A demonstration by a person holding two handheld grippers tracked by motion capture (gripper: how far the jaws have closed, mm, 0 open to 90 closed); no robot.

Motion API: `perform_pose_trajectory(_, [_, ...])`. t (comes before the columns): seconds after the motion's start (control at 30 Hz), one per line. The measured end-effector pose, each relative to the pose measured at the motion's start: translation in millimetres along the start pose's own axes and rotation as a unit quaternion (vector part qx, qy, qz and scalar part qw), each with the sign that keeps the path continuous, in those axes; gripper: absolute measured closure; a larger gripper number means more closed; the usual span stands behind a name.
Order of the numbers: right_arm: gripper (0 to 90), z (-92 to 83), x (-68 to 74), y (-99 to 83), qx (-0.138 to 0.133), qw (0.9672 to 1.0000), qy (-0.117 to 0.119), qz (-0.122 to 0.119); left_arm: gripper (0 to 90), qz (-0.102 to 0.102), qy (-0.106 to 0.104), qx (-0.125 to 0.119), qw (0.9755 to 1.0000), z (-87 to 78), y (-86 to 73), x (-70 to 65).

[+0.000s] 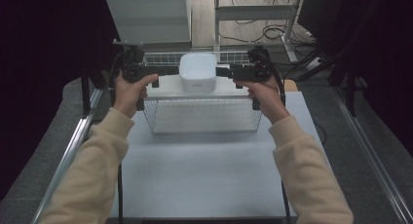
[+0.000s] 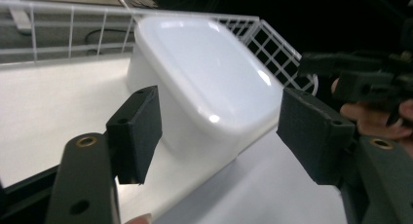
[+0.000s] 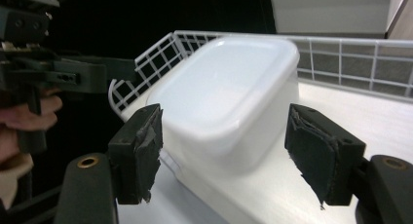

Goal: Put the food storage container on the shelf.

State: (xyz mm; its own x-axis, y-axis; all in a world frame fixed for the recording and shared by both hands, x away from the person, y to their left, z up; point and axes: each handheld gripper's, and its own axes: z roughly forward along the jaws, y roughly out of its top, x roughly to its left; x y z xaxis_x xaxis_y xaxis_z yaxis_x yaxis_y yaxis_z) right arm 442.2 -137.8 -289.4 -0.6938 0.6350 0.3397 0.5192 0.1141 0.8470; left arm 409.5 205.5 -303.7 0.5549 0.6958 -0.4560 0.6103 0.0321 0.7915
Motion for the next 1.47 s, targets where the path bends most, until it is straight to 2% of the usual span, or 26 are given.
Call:
perform_pose_trajectory(0.13, [29.8, -21.1, 5.5, -21.1, -0.003, 0.9995, -0.002, -0.032, 30.5, 0.017, 0.006, -0.001, 0.9998, -15.1, -30.3, -4.6])
perform_pose_trajectory(0.27, [29.8, -40.1, 13.5, -51.9, -0.004, 0.9979, -0.005, -0.064, 30.0, 0.029, 0.013, -0.006, 0.9995, -27.8, -64.3, -9.5])
perform_pose_trajectory(0.4, [29.5, -52.8, 16.9, -89.4, 0.005, 0.9958, -0.008, -0.091, 29.7, 0.049, 0.024, 0.007, 0.9985, -31.9, -99.3, -14.6])
perform_pose_trajectory(0.5, [29.5, -61.5, 13.1, -119.7, 0.009, 0.9961, -0.009, -0.088, 29.4, 0.057, 0.034, 0.019, 0.9976, -32.0, -124.9, -15.4])
perform_pose_trajectory(0.63, [29.4, -69.3, 2.9, -157.9, 0.022, 0.9972, -0.011, -0.070, 29.2, 0.062, 0.045, 0.037, 0.9964, -30.6, -154.5, -13.7])
perform_pose_trajectory(0.83, [29.2, -74.1, -10.1, -202.8, 0.039, 0.9976, -0.023, -0.052, 28.7, 0.054, 0.051, 0.067, 0.9950, -26.6, -191.2, -6.9])
perform_pose_trajectory(0.93, [29.2, -72.5, -13.6, -215.8, 0.053, 0.9967, -0.030, -0.052, 28.6, 0.046, 0.055, 0.081, 0.9941, -23.6, -201.9, 0.6])
perform_pose_trajectory(1.03, [29.2, -70.4, -12.8, -218.8, 0.060, 0.9959, -0.035, -0.059, 28.4, 0.041, 0.058, 0.083, 0.9940, -23.1, -205.8, 4.5])
perform_pose_trajectory(1.23, [28.4, -67.1, -11.7, -221.3, 0.062, 0.9953, -0.036, -0.065, 28.2, 0.042, 0.062, 0.081, 0.9939, -25.1, -208.8, 6.5])
perform_pose_trajectory(1.47, [25.5, -67.4, -15.7, -226.2, 0.057, 0.9946, -0.054, -0.068, 27.2, 0.051, 0.068, 0.084, 0.9929, -25.7, -211.7, 5.6])
